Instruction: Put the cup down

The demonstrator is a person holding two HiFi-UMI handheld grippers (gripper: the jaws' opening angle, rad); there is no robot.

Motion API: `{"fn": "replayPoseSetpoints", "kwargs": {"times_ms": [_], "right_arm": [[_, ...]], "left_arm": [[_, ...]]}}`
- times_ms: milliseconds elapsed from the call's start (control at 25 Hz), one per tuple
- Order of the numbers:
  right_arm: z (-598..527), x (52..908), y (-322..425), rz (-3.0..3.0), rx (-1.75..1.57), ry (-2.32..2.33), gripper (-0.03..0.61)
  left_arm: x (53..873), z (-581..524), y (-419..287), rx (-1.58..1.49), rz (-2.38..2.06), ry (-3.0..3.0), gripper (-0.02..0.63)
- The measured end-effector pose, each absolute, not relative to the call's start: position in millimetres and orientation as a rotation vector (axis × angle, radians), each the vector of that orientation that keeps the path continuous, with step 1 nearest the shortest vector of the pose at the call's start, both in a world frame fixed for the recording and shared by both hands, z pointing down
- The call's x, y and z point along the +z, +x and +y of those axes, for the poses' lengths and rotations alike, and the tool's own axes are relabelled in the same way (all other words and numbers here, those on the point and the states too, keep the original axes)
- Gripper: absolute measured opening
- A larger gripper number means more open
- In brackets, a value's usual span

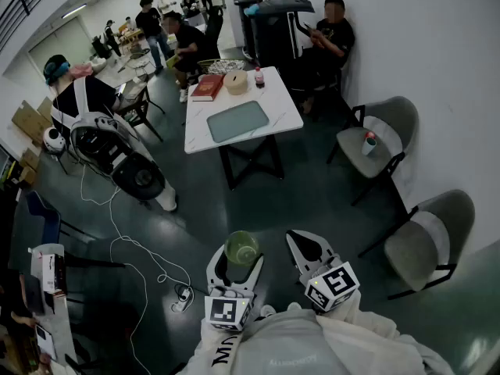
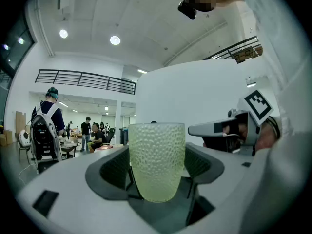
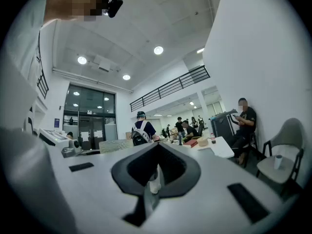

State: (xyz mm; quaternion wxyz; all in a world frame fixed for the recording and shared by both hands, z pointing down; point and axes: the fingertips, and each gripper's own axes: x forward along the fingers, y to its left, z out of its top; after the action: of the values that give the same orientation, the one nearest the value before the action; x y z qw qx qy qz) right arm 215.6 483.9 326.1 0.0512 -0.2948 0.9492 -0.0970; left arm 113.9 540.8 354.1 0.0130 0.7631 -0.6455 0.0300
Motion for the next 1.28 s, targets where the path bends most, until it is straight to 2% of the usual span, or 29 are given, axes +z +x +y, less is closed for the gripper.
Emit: {"fn": "replayPoseSetpoints", "kwargs": {"times_ms": [840,1280], "right_arm": [[471.8,340.9,252.9,2.871,-0.390,-0.888,0.006],[448.7,346.3,248.9,2.886,-0.387,-0.858,0.006]], "left_arm": [[356.7,529.4,142.7,0.051,-2.024,2.352,0.354],[358.7,499.8,141.2,0.034,-2.039,2.364,0.354]]}}
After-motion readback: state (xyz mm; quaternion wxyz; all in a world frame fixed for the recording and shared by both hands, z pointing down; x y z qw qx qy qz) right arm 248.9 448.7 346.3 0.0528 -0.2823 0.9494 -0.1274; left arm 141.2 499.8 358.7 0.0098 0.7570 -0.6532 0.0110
